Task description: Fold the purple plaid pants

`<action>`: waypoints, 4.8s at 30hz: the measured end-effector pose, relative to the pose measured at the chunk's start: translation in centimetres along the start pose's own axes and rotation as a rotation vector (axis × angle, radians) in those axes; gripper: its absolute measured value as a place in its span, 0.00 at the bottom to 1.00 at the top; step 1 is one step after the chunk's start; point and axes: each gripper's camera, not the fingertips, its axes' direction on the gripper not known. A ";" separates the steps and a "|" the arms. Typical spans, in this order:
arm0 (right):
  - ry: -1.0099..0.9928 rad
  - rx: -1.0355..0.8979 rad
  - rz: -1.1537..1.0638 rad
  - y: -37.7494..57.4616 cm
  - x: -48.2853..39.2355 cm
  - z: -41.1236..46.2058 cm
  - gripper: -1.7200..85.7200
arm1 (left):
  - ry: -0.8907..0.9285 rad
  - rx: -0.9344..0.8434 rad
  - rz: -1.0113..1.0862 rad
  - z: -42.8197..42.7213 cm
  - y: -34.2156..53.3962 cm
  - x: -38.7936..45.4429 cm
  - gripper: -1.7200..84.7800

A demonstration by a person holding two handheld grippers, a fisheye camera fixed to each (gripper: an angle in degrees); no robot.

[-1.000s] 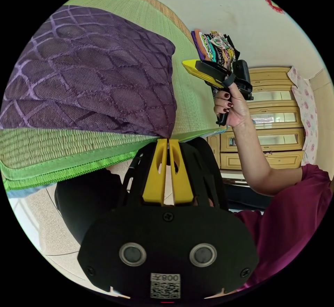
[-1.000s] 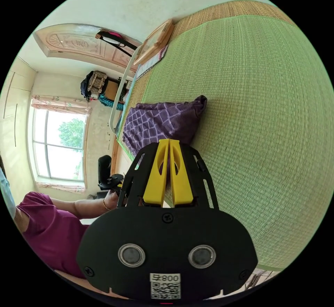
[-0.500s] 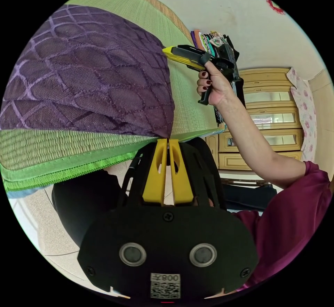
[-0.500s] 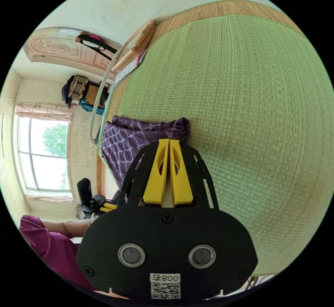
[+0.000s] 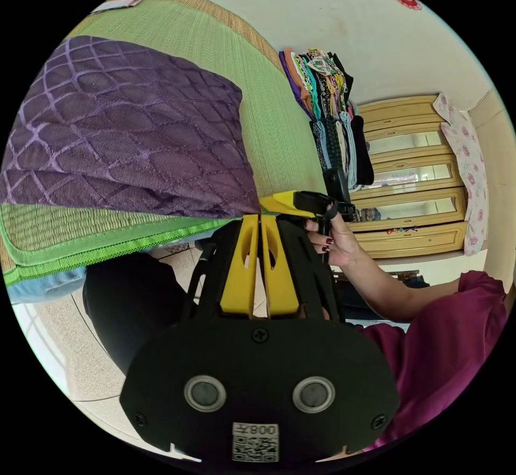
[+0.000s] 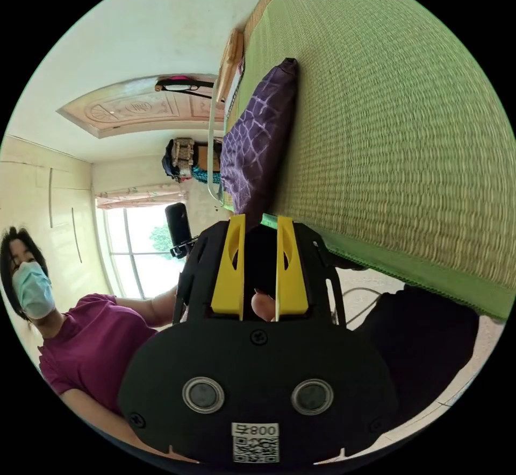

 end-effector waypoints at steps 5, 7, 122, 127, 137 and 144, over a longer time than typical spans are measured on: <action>-0.069 -0.022 0.022 0.7 1.2 1.2 0.15 | -0.001 0.002 0.017 -0.8 1.4 1.0 0.03; -0.109 -0.012 0.034 1.1 1.7 1.4 0.15 | 0.000 0.000 0.031 -1.1 2.0 1.4 0.03; -0.298 0.134 0.034 14.4 16.5 -22.7 0.03 | 0.708 0.486 -0.688 -5.9 4.9 -27.9 0.10; -0.305 0.158 0.011 16.9 19.4 -26.7 0.03 | 0.706 0.494 -0.604 -3.2 0.9 -23.3 0.09; -0.372 0.305 -0.094 22.5 24.4 -37.2 0.03 | 0.678 0.417 -0.384 3.0 -12.3 -12.6 0.09; -0.375 0.470 -0.142 24.5 28.4 -49.6 0.03 | 0.649 0.260 -0.277 13.9 -27.1 -2.0 0.09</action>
